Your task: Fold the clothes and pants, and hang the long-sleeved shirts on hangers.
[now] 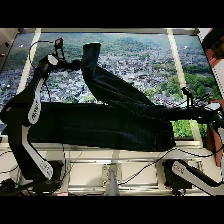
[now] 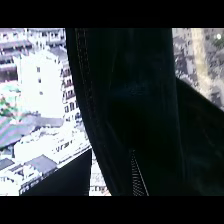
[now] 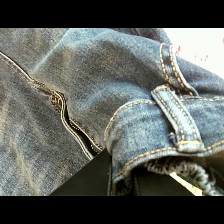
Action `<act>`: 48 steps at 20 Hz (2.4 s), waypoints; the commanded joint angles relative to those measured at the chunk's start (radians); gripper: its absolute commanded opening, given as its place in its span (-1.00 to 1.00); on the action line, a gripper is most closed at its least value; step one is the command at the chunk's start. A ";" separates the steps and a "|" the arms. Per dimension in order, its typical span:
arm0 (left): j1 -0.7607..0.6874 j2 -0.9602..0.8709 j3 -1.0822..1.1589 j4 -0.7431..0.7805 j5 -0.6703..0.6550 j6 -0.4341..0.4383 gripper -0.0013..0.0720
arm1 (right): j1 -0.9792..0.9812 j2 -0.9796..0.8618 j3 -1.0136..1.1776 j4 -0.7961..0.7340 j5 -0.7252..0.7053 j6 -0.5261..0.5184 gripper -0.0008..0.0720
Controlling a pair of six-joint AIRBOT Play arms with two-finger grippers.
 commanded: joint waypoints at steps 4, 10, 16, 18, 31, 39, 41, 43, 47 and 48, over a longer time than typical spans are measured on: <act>0.007 -0.052 0.024 0.044 -0.146 -0.040 0.30 | 0.001 0.000 0.000 0.001 -0.004 -0.001 -0.84; 0.002 -0.091 0.024 -0.053 -0.133 -0.030 0.51 | 0.001 0.000 0.000 0.001 0.003 -0.001 -0.84; -0.033 -0.095 0.023 -0.055 0.002 -0.024 -0.32 | 0.001 0.000 0.000 0.001 0.003 -0.001 -0.84; -0.039 -0.094 0.024 -0.059 0.013 -0.026 -0.69 | 0.001 0.000 0.000 0.001 0.004 -0.001 -0.84; -0.011 0.204 0.024 0.130 -0.018 0.095 -0.92 | 0.001 0.019 0.001 0.003 0.063 0.003 -0.84; -0.028 0.306 0.004 0.277 -0.753 0.034 -0.92 | 0.001 0.073 0.000 0.004 0.063 0.003 -0.84; -0.048 0.281 -0.013 0.272 -0.762 0.034 -0.92 | 0.001 0.073 0.000 0.004 0.063 0.003 -0.84; -0.076 0.248 -0.017 0.269 -0.818 0.033 -0.92 | 0.001 0.073 0.000 0.004 0.063 0.003 -0.84; -0.125 0.187 -0.017 0.269 -0.845 0.019 -0.83 | 0.001 0.073 0.000 0.005 0.063 0.003 -0.84; -0.130 0.179 -0.017 0.269 -0.835 0.019 -0.49 | 0.001 0.074 0.000 0.005 0.063 0.003 -0.84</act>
